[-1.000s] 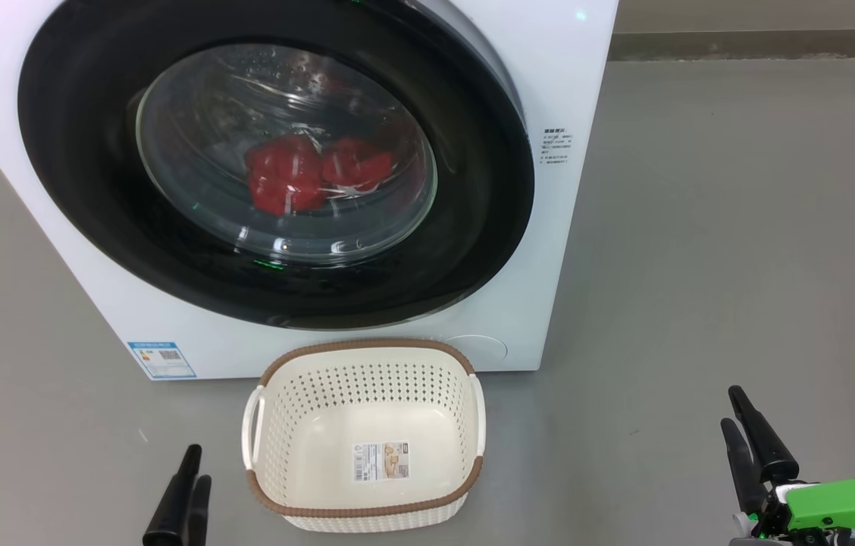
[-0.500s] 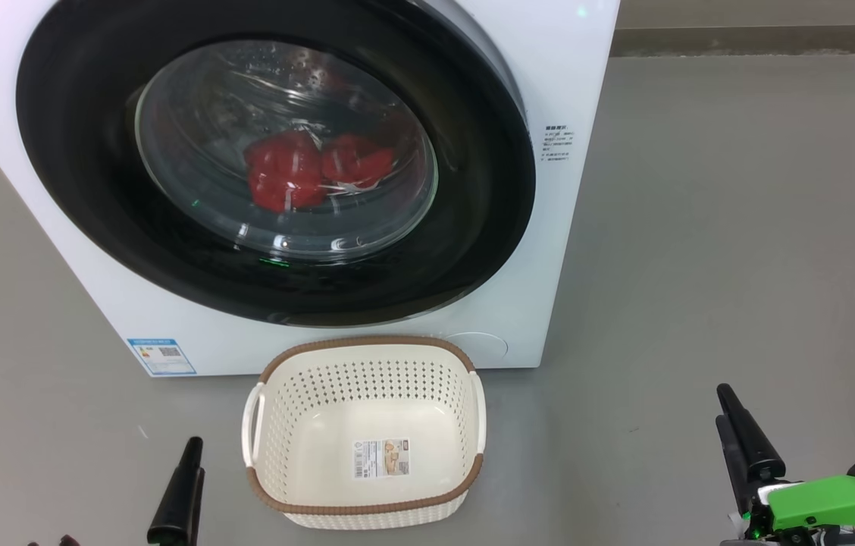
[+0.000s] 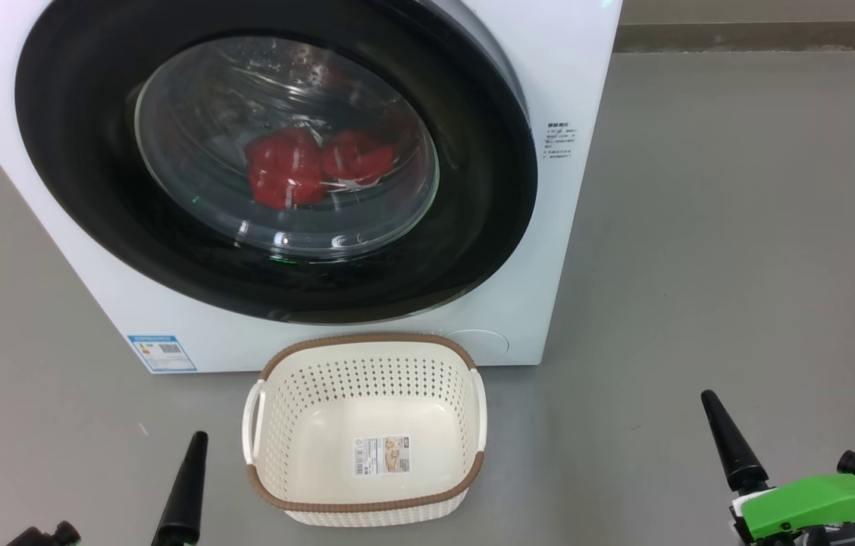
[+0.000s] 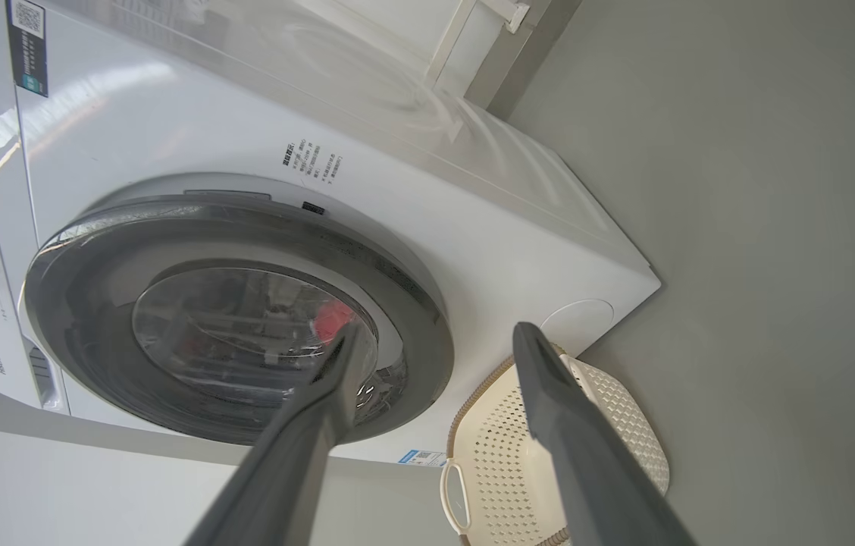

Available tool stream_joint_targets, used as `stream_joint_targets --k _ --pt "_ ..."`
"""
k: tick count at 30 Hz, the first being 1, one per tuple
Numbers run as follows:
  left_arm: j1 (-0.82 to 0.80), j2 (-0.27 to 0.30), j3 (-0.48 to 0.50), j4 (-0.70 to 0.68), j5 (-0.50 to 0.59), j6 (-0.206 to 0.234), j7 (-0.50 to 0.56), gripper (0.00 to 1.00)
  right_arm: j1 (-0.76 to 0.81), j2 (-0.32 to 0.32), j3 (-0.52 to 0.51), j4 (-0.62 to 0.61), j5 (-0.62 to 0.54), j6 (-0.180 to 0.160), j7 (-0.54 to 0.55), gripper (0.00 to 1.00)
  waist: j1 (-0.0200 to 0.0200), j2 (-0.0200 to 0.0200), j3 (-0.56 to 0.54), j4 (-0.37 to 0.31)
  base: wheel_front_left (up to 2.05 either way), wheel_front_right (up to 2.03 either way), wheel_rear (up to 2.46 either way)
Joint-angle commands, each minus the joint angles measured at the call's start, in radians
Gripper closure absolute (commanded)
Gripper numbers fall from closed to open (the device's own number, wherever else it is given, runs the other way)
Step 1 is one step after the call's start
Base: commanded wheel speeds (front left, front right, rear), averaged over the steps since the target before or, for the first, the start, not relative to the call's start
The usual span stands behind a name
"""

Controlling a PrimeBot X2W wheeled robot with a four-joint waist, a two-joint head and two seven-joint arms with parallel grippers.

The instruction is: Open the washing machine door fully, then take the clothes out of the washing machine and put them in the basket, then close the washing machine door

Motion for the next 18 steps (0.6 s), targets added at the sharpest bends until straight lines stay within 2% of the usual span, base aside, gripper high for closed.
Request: stream_joint_targets --k 1,18 --pt "-0.004 0.013 0.012 -0.038 0.049 -0.002 -0.016 0.0 -0.033 -0.018 0.013 -0.019 -0.051 0.0 -0.013 0.0 -0.0002 0.0 0.0 0.0 0.0 0.0 0.0" --pt "0.016 0.014 0.006 -0.076 0.29 -0.003 -0.064 0.0 -0.027 -0.018 0.028 -0.016 -0.265 0.0 -0.06 0.0 -0.0002 0.0 -0.003 -0.002 0.0 0.0 0.0"
